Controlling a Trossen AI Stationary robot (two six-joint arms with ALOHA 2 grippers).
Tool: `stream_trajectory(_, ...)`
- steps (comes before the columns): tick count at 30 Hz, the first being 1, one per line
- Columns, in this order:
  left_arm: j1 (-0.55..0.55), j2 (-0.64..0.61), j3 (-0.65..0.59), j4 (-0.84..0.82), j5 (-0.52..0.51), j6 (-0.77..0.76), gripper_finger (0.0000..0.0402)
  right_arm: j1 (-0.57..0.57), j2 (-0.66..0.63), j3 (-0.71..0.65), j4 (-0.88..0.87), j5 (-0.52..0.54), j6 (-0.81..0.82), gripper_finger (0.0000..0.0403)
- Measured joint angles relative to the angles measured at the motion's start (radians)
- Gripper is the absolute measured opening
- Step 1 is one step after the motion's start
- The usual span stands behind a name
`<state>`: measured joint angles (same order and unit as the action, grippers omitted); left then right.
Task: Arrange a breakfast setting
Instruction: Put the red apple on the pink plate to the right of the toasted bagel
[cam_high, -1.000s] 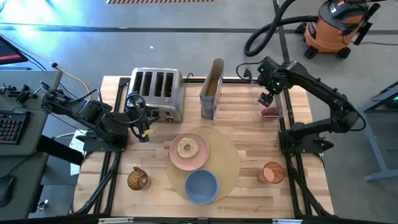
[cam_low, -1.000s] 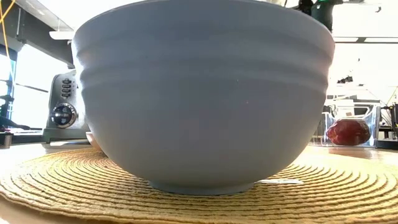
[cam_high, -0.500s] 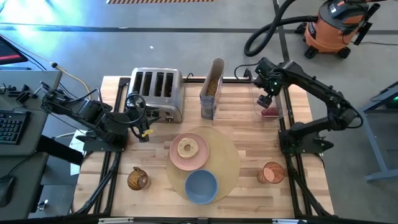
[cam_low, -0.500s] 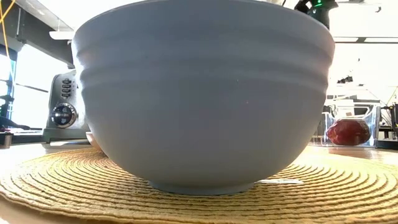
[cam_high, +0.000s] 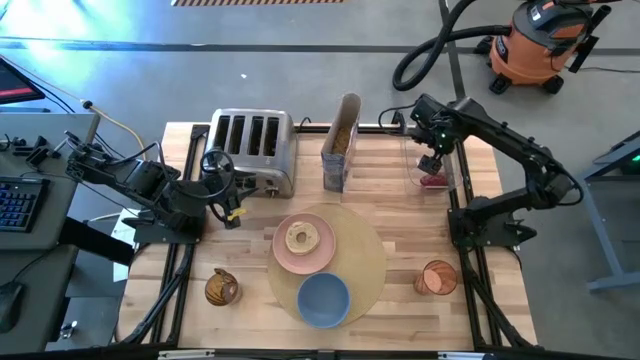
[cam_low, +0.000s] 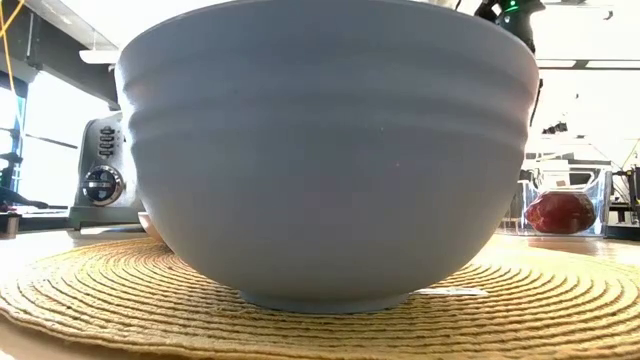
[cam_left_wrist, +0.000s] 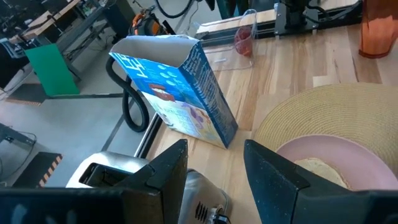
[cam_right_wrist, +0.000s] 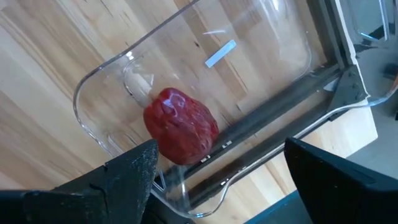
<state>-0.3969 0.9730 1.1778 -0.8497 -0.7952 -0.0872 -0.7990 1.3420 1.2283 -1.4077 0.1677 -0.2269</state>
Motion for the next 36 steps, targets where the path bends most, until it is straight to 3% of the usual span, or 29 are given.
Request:
stream_trajectory(8, 0.0, 0.0, 0.0, 0.0, 0.0, -0.016, 0.0149, 0.0, 0.001, 0.0, 0.06, -0.099, 0.001, 0.035)
stream_trajectory(15, 0.0, 0.0, 0.0, 0.0, 0.0, -0.016, 0.0149, 0.0, 0.001, -0.008, 0.04, -0.004, -0.002, 0.0351)
stream_trajectory(28, 0.0, 0.0, 0.0, 0.0, 0.0, -0.026, 0.0149, -0.002, -0.001, -0.26, 0.147, -0.002, -0.049, 0.0351)
stream_trajectory(36, 0.0, 0.0, 0.0, 0.0, 0.0, -0.043, 0.0149, -0.083, -0.001, -0.355, 0.172, -0.042, -0.109, 0.0351)
